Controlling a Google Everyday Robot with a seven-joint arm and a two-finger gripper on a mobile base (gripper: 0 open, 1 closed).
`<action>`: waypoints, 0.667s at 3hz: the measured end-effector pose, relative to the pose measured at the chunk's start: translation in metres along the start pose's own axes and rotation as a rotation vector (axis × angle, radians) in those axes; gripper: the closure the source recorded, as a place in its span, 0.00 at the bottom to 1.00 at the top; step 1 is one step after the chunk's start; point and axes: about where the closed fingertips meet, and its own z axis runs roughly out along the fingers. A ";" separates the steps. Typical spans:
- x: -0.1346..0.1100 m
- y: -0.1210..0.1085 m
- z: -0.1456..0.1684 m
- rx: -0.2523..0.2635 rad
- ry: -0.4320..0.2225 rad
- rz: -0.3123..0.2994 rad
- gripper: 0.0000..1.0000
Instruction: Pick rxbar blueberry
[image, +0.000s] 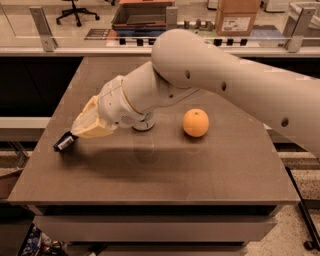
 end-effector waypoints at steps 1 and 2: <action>-0.019 -0.012 -0.005 -0.008 -0.022 -0.060 1.00; -0.030 -0.024 -0.014 -0.010 -0.061 -0.093 1.00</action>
Offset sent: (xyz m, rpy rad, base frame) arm 0.0277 0.0044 0.0559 0.1002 -0.0807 0.1041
